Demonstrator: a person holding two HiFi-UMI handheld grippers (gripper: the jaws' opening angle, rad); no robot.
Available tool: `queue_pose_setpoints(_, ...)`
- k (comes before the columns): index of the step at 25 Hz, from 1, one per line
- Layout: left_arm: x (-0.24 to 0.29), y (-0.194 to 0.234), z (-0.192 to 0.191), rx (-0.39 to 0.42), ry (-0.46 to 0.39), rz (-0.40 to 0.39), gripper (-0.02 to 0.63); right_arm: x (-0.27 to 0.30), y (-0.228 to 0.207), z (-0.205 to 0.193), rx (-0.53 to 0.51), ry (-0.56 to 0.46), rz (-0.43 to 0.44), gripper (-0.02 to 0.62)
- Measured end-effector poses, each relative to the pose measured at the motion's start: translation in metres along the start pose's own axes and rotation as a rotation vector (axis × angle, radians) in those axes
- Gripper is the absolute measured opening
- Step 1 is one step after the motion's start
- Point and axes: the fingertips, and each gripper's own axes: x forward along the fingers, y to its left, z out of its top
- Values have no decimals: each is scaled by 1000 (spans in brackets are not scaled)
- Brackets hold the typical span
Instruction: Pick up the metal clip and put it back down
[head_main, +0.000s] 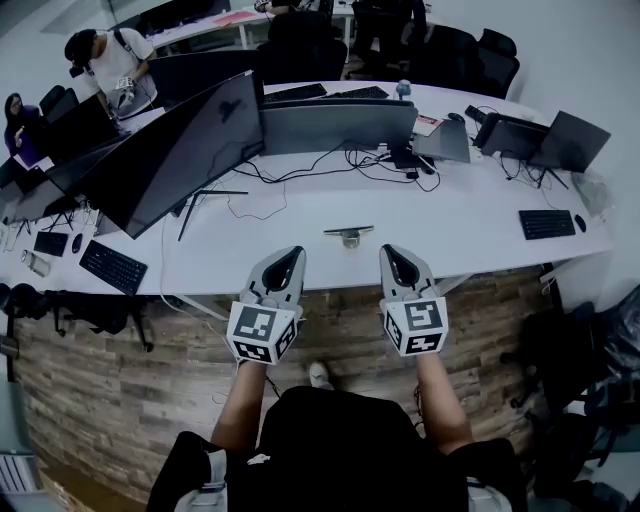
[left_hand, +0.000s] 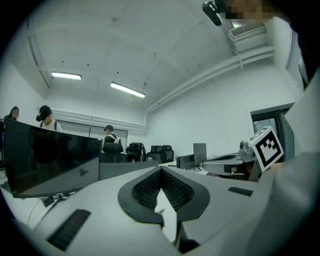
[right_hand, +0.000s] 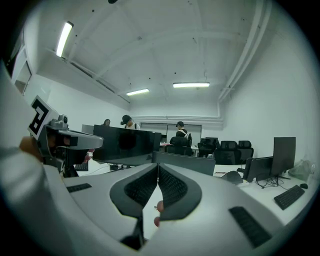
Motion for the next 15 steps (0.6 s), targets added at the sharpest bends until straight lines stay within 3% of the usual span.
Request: queue_pose_setpoints(15,41,37,-19,-7,35,-72,12,56,-2,-13,-36,49,-45,25)
